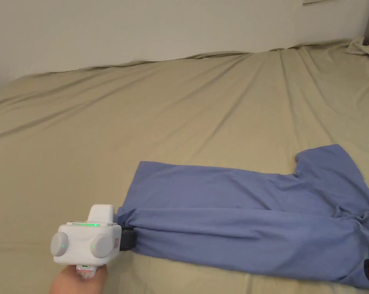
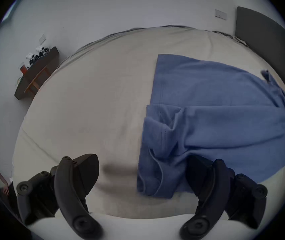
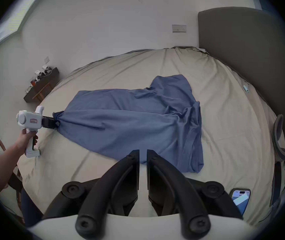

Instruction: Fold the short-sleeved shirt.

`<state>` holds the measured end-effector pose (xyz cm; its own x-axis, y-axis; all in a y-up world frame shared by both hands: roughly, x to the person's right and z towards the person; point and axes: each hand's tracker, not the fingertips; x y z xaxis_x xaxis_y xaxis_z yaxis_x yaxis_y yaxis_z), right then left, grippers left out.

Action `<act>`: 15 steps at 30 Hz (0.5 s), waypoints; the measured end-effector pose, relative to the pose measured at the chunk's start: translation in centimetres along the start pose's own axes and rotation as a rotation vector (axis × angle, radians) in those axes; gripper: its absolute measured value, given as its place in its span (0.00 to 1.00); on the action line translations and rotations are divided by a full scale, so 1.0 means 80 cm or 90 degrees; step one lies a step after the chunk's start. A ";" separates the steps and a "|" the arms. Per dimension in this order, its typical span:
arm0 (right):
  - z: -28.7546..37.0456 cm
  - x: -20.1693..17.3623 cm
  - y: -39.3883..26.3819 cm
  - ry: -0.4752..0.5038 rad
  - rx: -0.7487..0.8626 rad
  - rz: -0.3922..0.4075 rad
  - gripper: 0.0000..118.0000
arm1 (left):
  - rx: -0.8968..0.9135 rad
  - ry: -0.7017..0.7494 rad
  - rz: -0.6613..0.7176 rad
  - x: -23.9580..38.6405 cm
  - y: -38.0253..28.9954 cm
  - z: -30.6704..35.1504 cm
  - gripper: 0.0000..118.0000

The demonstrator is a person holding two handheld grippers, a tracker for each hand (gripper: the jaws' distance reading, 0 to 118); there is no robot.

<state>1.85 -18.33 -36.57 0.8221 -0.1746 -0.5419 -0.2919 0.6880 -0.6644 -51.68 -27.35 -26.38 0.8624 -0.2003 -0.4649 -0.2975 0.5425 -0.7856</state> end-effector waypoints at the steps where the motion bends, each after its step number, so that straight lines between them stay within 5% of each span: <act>1: -0.003 0.003 0.000 0.000 -0.004 -0.005 0.10 | -0.001 -0.003 -0.004 0.000 0.003 0.007 0.66; 3: -0.009 0.012 0.000 -0.001 -0.012 -0.025 0.10 | 0.014 -0.073 0.022 0.001 0.002 0.022 0.29; 4: -0.010 0.015 0.000 0.001 -0.014 -0.033 0.10 | 0.013 -0.097 0.025 0.007 0.001 0.025 0.29; 5: -0.014 0.021 0.000 0.004 -0.018 -0.047 0.10 | 0.012 -0.072 0.011 0.011 -0.002 0.031 0.07; 11: -0.038 0.058 0.014 -0.034 -0.040 -0.070 0.10 | 0.033 -0.170 0.134 -0.008 -0.019 0.069 0.06; 12: -0.049 0.072 0.016 -0.032 -0.058 -0.064 0.17 | 0.041 -0.174 0.141 -0.011 -0.020 0.077 0.06; 14: -0.072 0.093 0.022 -0.076 -0.098 -0.094 0.90 | 0.046 -0.179 0.127 -0.010 -0.021 0.099 0.06; 15: -0.084 0.102 0.021 -0.070 -0.117 -0.103 1.00 | 0.046 -0.180 0.118 -0.007 -0.020 0.104 0.06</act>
<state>4.76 -23.30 -45.53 0.9106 -0.1865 -0.3689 -0.2288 0.5158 -0.8256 -48.28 -21.35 -21.48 0.8785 0.1362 -0.4580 -0.4395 0.6064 -0.6626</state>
